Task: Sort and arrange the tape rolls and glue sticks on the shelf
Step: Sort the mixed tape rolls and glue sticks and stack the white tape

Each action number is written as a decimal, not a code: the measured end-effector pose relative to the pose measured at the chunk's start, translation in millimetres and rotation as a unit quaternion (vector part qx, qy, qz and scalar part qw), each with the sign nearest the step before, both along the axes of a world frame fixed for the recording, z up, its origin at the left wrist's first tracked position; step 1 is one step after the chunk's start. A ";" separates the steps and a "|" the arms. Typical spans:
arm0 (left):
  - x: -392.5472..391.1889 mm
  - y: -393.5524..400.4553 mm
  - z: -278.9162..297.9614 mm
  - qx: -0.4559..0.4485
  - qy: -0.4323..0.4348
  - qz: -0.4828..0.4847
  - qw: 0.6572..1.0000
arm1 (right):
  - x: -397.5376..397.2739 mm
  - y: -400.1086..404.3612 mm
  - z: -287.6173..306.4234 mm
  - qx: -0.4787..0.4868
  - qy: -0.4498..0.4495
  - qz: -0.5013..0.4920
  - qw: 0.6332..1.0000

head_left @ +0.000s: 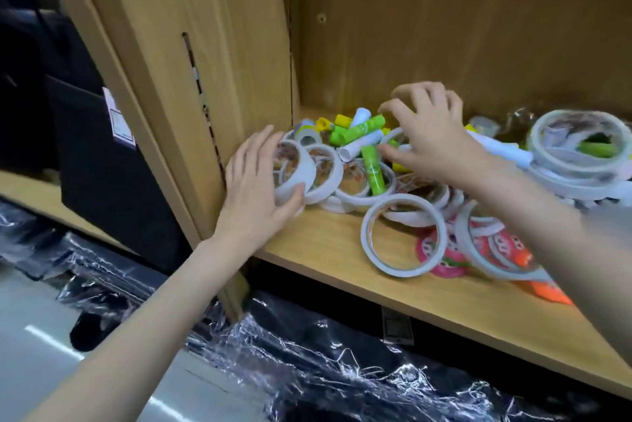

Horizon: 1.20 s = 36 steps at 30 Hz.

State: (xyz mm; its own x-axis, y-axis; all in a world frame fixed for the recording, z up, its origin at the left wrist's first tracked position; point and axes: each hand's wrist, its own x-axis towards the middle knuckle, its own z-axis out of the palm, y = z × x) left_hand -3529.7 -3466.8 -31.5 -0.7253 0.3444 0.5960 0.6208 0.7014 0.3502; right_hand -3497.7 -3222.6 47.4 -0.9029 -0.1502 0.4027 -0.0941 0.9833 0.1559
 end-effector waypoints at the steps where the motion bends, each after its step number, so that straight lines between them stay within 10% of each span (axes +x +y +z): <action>1: -3.8 2.5 -1.4 0.025 0.013 -0.005 1.000 | -6.1 0.4 0.1 0.009 0.001 0.008 1.000; 10: -2.2 0.5 -17.0 0.124 0.034 -0.066 0.990 | 2.7 -11.1 -4.9 -0.001 -0.071 0.015 0.997; 19: 10.7 -13.6 1.5 -0.150 -0.019 -0.041 0.988 | 53.8 -62.6 -6.7 -0.082 -0.223 0.019 0.971; 28: 42.8 -24.5 -23.8 0.050 0.108 0.020 0.993 | 30.7 -66.8 -40.3 -0.047 -0.167 0.004 0.985; 36: 36.9 -35.7 -5.0 -0.086 0.062 -0.024 0.994 | 23.8 -49.6 -7.2 -0.190 -0.184 0.093 0.960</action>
